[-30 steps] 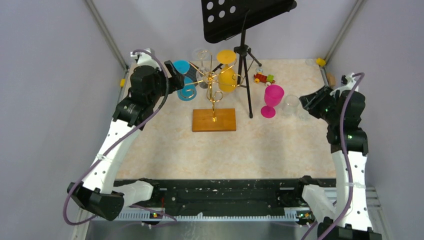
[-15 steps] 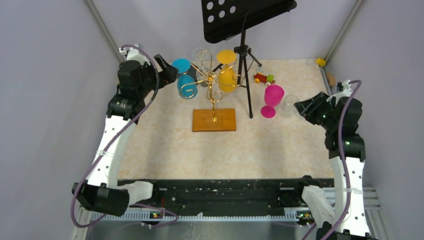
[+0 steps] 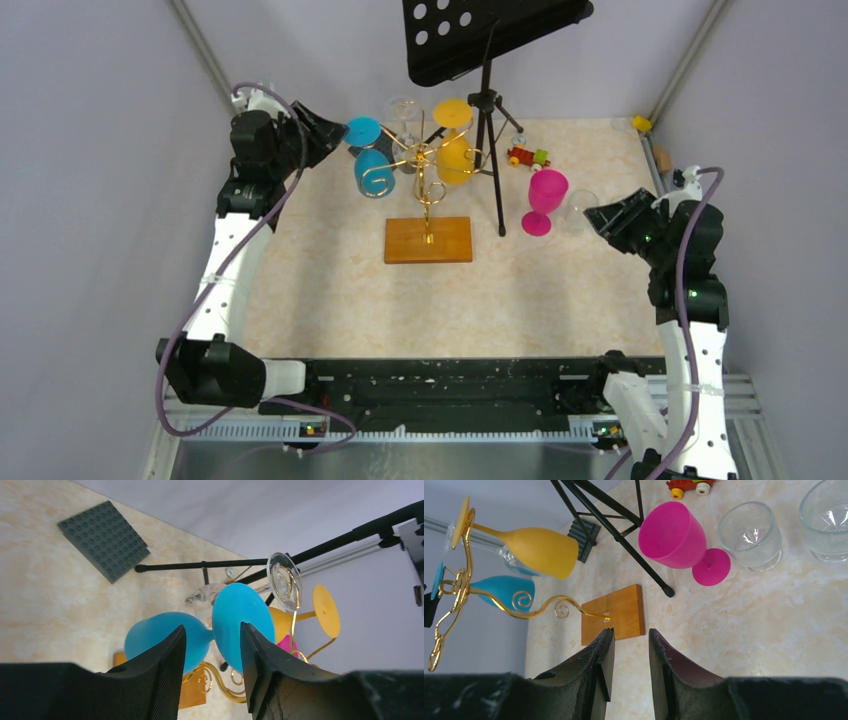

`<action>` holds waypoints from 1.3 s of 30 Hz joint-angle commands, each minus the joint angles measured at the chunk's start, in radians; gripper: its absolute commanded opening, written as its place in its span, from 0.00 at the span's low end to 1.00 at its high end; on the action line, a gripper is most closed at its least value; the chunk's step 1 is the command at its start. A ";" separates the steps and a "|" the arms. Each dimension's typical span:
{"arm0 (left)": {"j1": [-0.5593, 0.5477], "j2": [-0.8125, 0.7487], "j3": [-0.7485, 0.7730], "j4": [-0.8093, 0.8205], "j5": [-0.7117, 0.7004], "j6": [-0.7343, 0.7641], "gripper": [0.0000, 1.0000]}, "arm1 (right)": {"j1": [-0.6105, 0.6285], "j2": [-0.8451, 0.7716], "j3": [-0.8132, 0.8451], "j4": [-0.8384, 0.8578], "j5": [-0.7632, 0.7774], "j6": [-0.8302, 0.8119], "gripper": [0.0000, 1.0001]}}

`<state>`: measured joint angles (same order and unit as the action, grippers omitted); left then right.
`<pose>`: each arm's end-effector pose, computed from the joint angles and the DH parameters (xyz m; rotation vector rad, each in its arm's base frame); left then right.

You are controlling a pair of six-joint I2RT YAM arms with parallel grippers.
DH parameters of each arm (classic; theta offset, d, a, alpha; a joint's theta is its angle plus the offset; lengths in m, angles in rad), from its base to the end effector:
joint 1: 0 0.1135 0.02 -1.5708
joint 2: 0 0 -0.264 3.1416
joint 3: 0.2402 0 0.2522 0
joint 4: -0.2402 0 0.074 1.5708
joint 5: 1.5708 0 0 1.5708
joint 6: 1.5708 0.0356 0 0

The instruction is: Take the wine glass off the wine glass rack

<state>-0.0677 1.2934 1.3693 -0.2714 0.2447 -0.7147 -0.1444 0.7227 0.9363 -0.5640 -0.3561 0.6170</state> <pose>0.2926 -0.0285 0.4247 -0.4038 1.7822 -0.7761 0.1497 -0.0092 0.3618 0.4939 1.8904 0.6565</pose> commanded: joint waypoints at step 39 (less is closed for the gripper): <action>0.125 0.070 -0.121 0.330 0.424 -0.378 0.35 | -0.004 -0.037 -0.039 0.076 -0.067 0.028 0.32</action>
<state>0.0509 1.3483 1.2461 -0.0299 0.6472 -1.0760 -0.1444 0.7002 0.9024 -0.5163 -0.4175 0.6506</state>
